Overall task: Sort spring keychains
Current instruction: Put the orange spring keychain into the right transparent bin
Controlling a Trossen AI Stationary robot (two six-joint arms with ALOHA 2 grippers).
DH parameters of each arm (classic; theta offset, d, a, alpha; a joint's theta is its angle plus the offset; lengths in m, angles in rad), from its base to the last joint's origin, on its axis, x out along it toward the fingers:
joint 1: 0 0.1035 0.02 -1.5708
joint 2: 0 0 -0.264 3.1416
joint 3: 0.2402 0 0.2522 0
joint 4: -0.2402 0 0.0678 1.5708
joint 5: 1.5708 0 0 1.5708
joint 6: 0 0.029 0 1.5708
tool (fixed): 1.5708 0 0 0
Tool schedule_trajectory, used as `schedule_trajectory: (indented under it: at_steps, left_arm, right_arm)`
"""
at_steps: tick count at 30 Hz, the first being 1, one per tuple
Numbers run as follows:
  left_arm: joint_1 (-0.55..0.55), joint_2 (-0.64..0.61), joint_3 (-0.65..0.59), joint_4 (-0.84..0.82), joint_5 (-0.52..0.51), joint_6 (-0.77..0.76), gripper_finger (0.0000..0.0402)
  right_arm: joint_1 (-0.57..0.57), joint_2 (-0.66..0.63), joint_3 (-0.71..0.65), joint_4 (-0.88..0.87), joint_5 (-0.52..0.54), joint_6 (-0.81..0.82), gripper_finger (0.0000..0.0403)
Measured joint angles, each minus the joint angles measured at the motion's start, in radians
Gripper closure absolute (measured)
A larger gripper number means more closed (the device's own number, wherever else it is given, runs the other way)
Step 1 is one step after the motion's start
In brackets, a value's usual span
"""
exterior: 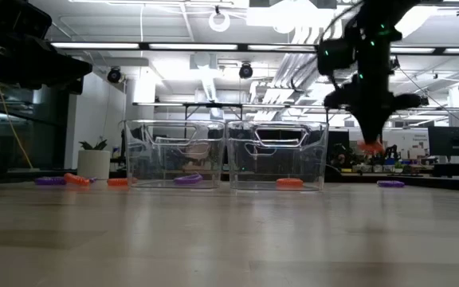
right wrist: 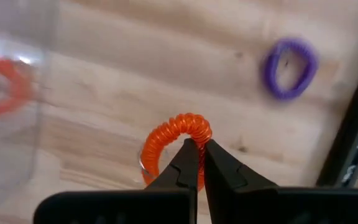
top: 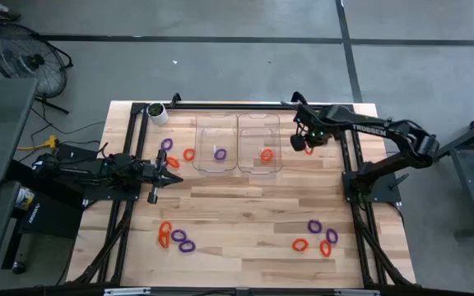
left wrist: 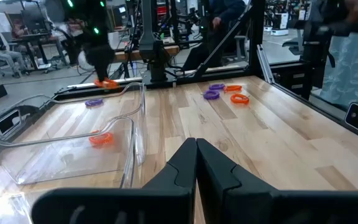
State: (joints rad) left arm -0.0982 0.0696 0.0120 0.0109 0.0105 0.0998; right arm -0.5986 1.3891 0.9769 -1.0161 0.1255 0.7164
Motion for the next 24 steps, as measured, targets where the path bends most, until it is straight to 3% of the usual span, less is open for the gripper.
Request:
schedule_trajectory:
  at_steps: [9, 15, 20, 24]
  left_arm:
    - [0.000, 0.000, 0.000, 0.000, 0.000, 0.000, 0.0401]
    - [0.000, 0.000, 0.000, 0.000, 0.000, 0.000, 0.0401]
    - [0.000, 0.000, 0.000, 0.000, 0.000, 0.000, 0.0401]
    - [0.000, 0.000, 0.000, 0.000, 0.000, 0.000, 0.0401]
  right_arm:
    - [-0.001, -0.001, 0.254, 0.003, 0.057, -0.093, 0.0402]
    - [-0.001, -0.002, 0.345, 0.036, 0.080, -0.170, 0.0402]
    - [0.025, -0.001, 0.350, 0.154, 0.041, -0.304, 0.0402]
    - [0.064, 0.018, 0.350, 0.248, -0.059, -0.464, 0.0402]
